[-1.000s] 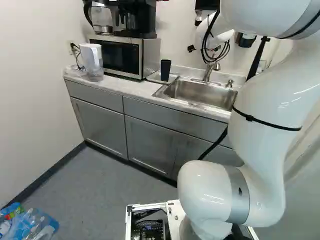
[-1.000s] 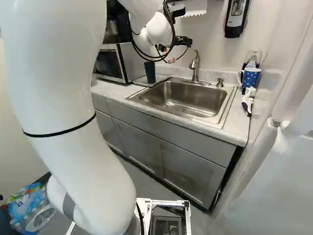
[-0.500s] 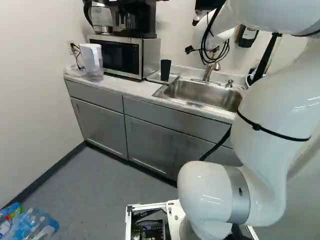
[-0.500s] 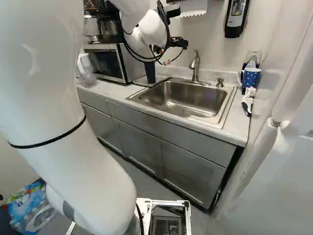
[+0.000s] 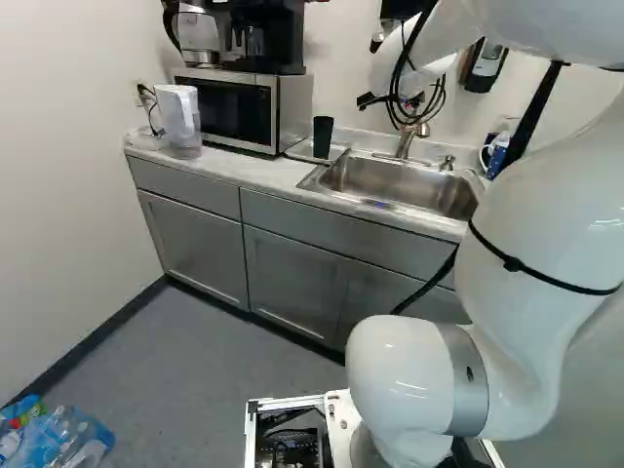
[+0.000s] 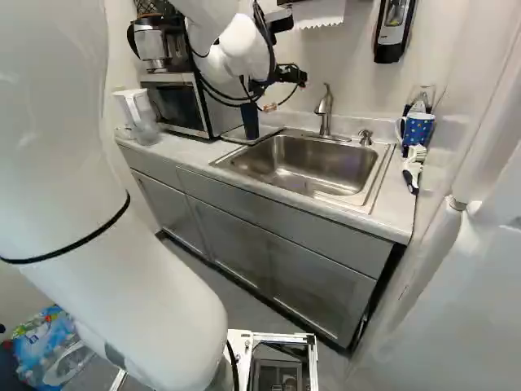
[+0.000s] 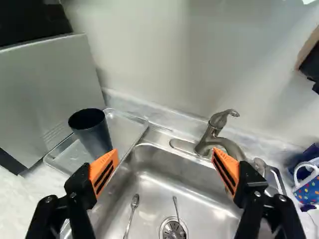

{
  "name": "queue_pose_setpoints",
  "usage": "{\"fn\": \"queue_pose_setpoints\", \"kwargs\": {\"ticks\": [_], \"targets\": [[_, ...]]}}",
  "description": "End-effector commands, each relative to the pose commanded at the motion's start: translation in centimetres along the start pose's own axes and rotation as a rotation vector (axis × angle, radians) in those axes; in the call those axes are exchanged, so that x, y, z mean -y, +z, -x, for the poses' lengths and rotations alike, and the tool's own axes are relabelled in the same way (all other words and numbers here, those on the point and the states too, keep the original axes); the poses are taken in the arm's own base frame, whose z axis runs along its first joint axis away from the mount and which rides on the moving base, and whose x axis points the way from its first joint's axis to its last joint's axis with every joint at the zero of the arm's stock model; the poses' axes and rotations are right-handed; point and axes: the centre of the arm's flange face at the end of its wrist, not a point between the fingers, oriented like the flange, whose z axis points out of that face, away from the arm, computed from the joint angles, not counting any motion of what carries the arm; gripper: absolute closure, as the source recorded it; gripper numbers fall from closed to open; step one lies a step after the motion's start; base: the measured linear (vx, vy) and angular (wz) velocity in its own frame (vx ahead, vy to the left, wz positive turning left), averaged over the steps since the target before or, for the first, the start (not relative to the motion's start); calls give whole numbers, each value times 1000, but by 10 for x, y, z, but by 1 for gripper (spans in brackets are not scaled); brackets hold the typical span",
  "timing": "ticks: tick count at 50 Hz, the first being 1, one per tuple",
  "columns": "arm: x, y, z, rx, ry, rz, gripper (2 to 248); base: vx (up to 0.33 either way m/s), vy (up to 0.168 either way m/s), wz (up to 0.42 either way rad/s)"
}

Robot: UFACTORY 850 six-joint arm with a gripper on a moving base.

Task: Rinse the cup and place it in the tray

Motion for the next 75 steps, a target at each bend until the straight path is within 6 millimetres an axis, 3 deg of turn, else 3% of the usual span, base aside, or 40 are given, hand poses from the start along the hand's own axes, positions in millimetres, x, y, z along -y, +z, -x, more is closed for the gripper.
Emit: {"fn": "queue_pose_setpoints", "kwargs": {"ticks": [35, 75], "targets": [[-3, -9, 14, 120, 1, 27, 3, 0, 0, 0], [-8, -46, 45, 281, 7, 73, 3, 0, 0, 0]]}}
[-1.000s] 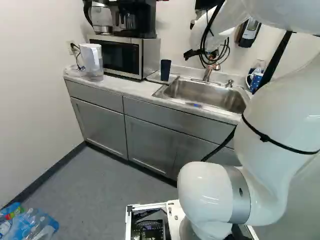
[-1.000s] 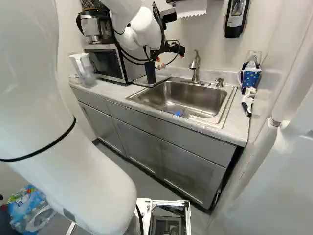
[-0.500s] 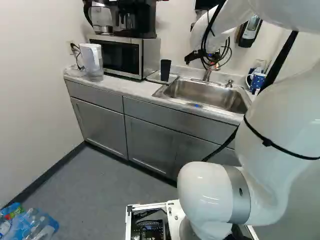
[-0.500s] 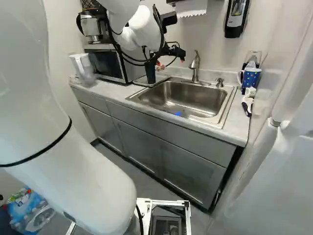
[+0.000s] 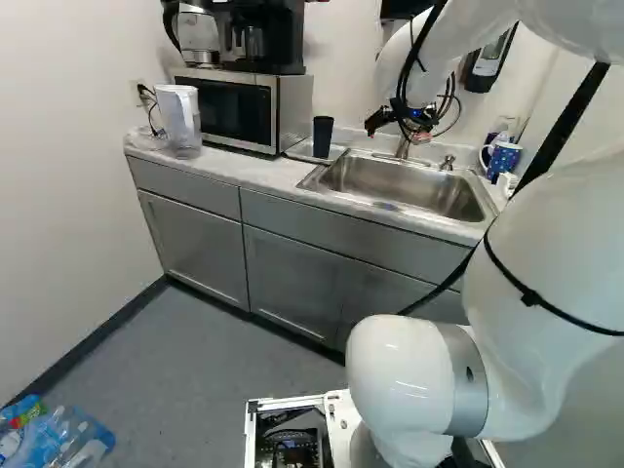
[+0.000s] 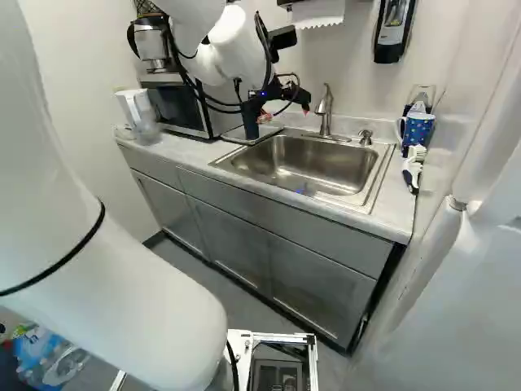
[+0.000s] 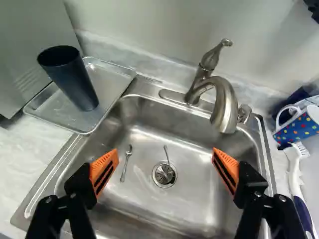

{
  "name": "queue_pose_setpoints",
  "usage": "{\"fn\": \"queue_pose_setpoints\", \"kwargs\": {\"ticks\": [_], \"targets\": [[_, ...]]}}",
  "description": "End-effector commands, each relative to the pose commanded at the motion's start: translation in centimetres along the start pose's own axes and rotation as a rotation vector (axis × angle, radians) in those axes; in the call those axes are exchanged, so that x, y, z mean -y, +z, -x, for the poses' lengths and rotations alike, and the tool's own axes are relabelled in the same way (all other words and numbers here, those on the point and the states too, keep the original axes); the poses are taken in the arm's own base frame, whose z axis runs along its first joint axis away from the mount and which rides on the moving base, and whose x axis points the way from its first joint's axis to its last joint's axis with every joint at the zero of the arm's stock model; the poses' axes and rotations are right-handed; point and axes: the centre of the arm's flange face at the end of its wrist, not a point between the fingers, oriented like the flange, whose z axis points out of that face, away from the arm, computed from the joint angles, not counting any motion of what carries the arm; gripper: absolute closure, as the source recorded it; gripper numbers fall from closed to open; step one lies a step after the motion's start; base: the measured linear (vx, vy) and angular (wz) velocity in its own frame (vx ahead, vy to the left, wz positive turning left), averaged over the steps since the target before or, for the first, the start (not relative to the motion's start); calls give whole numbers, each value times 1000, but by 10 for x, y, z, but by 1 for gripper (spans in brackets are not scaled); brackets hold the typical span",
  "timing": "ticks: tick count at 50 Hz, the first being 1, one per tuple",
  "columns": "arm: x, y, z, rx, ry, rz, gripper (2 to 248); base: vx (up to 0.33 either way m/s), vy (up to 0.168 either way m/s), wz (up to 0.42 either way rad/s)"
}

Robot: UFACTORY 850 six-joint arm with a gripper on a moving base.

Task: Rinse the cup and place it in the tray

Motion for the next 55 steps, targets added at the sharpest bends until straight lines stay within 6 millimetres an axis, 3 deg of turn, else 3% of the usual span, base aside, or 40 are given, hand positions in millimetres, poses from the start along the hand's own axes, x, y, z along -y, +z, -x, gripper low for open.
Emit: {"fn": "queue_pose_setpoints", "kwargs": {"ticks": [32, 55], "targets": [[-13, -11, 24, 159, 16, 51, 3, 0, 0, 0], [-14, -11, 28, 197, 16, 59, 3, 0, 0, 0]]}}
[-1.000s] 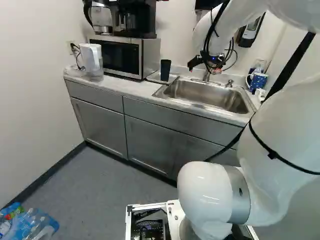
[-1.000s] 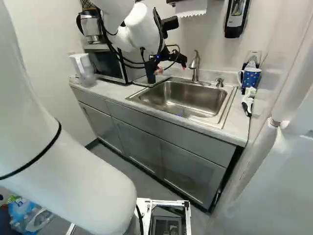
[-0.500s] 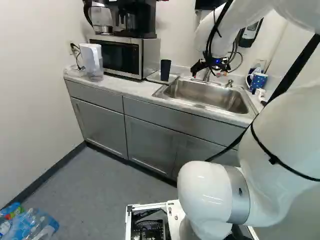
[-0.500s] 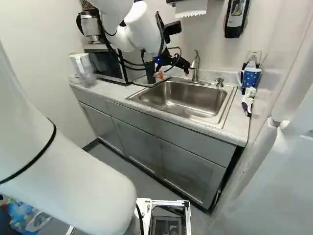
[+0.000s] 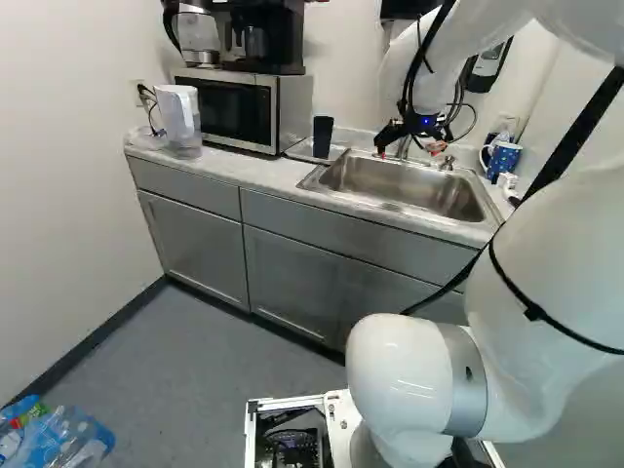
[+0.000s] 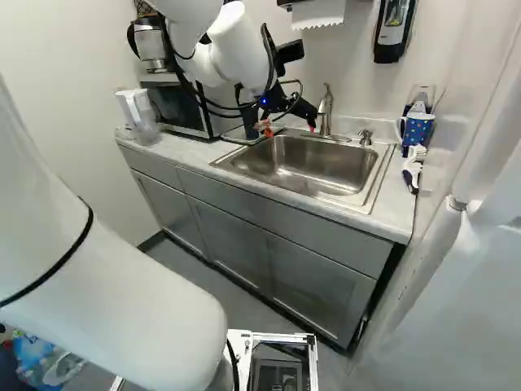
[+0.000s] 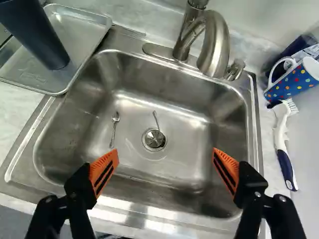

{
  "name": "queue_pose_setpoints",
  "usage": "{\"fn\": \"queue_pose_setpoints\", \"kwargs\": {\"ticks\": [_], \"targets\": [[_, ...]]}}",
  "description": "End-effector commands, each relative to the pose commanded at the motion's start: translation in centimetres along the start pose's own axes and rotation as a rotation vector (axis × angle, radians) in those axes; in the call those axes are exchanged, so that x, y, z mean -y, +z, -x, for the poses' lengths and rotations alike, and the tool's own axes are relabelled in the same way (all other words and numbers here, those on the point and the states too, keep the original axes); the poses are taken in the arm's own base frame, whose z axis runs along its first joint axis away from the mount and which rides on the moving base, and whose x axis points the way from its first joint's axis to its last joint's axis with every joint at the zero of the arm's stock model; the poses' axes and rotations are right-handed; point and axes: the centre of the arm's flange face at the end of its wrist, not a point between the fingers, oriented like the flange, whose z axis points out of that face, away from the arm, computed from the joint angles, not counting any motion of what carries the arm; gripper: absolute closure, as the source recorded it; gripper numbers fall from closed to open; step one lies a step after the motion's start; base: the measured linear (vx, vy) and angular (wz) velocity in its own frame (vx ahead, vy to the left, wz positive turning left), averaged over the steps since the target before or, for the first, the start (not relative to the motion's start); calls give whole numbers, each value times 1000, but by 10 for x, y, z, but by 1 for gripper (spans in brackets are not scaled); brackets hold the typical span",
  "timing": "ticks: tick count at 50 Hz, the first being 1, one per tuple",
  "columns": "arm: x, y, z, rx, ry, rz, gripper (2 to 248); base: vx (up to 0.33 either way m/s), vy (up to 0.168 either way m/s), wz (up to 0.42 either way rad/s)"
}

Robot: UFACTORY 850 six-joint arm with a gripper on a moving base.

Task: Rinse the cup and place it in the tray

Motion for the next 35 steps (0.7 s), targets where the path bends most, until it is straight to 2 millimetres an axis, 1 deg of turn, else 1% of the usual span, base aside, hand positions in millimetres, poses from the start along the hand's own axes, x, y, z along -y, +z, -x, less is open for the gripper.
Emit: {"fn": "queue_pose_setpoints", "kwargs": {"ticks": [15, 21, 35], "targets": [[0, 0, 0, 0, 0, 0, 3, 0, 0, 0], [-1, -3, -1, -8, 1, 1, 3, 0, 0, 0], [-1, -11, -18, -38, 1, 0, 3, 0, 0, 0]]}}
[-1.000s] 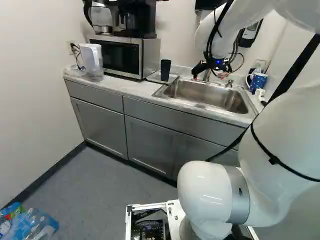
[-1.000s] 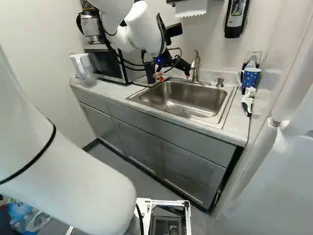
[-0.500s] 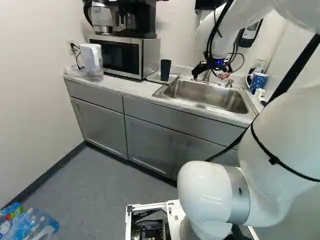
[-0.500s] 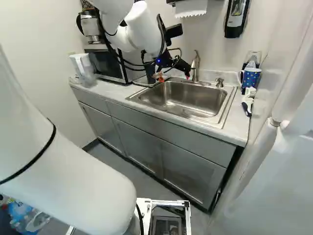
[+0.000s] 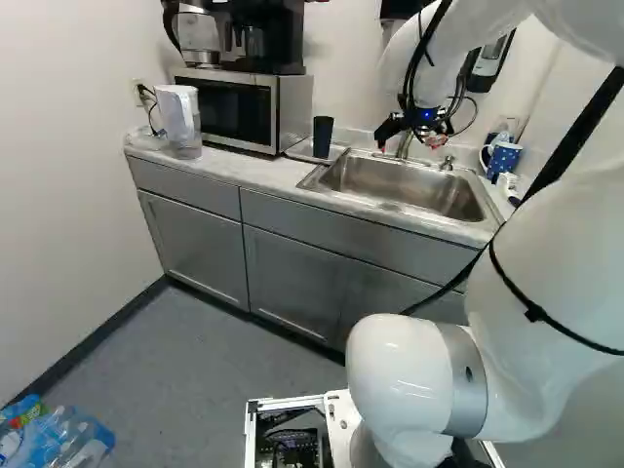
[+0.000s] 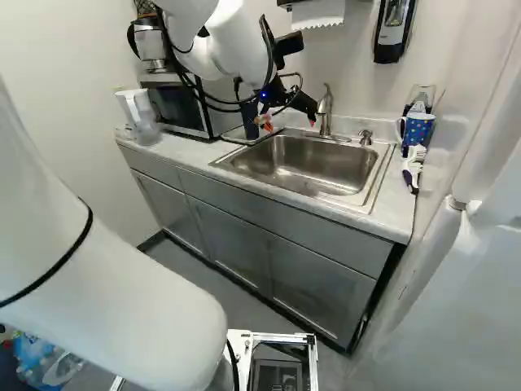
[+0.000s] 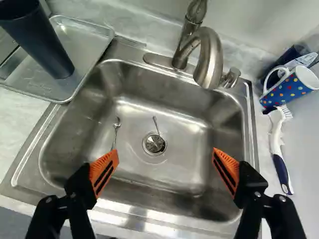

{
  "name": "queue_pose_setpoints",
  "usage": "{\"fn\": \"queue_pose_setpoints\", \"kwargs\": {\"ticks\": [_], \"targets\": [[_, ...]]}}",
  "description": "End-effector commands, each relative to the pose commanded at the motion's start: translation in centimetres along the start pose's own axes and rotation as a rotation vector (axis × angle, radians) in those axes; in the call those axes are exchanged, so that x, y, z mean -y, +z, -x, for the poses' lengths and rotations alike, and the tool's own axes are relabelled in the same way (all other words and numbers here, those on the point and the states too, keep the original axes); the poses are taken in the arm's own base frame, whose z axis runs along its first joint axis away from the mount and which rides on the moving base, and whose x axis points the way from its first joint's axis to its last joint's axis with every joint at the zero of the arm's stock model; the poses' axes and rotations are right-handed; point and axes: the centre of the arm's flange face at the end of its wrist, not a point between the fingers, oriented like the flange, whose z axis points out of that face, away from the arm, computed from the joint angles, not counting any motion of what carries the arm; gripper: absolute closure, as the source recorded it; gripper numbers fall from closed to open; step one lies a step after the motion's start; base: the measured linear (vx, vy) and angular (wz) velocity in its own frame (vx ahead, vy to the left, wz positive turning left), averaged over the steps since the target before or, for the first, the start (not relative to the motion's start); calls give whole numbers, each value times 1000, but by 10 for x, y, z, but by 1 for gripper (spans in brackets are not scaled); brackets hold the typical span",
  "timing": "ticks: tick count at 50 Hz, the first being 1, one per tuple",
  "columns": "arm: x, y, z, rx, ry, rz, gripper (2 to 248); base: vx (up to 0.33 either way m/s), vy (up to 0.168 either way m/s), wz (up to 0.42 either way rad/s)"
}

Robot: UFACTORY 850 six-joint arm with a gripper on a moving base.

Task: Rinse the cup and place it in the tray

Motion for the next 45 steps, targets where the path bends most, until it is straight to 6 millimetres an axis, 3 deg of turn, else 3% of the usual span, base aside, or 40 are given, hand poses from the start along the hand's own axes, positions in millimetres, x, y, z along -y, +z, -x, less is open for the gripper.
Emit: {"fn": "queue_pose_setpoints", "kwargs": {"ticks": [45], "targets": [[-8, -7, -88, -258, 90, -48, 3, 0, 0, 0]]}}
